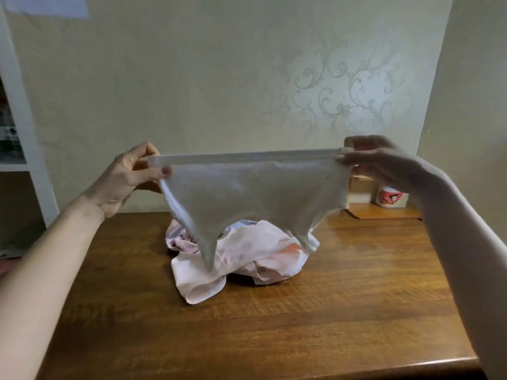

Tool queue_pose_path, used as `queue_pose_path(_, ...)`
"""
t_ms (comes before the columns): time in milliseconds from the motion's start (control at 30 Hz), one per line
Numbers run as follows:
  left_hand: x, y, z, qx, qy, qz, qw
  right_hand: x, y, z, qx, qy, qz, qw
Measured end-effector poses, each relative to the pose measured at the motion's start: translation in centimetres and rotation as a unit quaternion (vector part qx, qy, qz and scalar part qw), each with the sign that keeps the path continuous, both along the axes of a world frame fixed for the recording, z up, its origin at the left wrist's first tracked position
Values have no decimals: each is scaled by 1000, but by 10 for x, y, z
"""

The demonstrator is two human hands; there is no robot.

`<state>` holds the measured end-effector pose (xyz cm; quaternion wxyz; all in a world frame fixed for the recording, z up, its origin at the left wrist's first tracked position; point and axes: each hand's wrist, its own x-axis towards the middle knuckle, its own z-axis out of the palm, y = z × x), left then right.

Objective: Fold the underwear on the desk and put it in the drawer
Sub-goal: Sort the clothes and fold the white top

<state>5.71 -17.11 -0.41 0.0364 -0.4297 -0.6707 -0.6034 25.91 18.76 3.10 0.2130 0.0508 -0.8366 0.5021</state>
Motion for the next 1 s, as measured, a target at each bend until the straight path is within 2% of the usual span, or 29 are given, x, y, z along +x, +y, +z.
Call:
queue_pose_path(67,0,8,-6,-55,1,42,998,-6,2,-9,-4,-55,17,998)
queue_pose_path(133,-1,11,-13,-67,-4,79,995,-10,6,-19,-6,-85,16,996)
queue_pose_path(233,-2,11,-14,2,-47,39,998,-13,8,-25,-113,-25,53,992)
queue_pose_path(267,-2,12,-13,3,-65,26,998,-15,8,-26,-123,-13,39,992)
queue_pose_path(367,0,26,-15,-97,-82,95,987,-24,5,-30,-39,-80,-72,993)
queue_pose_path(467,9,43,-17,-164,19,138,977,-30,-7,-34,-16,-145,-129,981)
queue_pose_path(533,18,58,-16,-189,107,167,962,-31,-23,-33,4,-129,-140,982)
queue_pose_path(633,43,84,-10,-242,175,207,932,-41,-53,-30,31,-107,-128,985)
queue_pose_path(700,53,100,-9,-304,208,178,913,-49,-72,-26,20,-119,-92,988)
queue_pose_path(767,62,108,-7,-354,182,96,913,-56,-86,-24,24,-138,-36,989)
queue_pose_path(800,65,109,-6,-358,148,54,920,-58,-90,-23,35,-147,-8,989)
queue_pose_path(867,65,108,-6,-349,165,45,921,-62,-93,-22,45,-149,27,987)
queue_pose_path(933,58,107,-12,-315,198,85,924,-67,-95,-25,28,-107,35,993)
queue_pose_path(1000,53,106,-17,-253,181,90,946,-75,-95,-28,56,-27,-9,998)
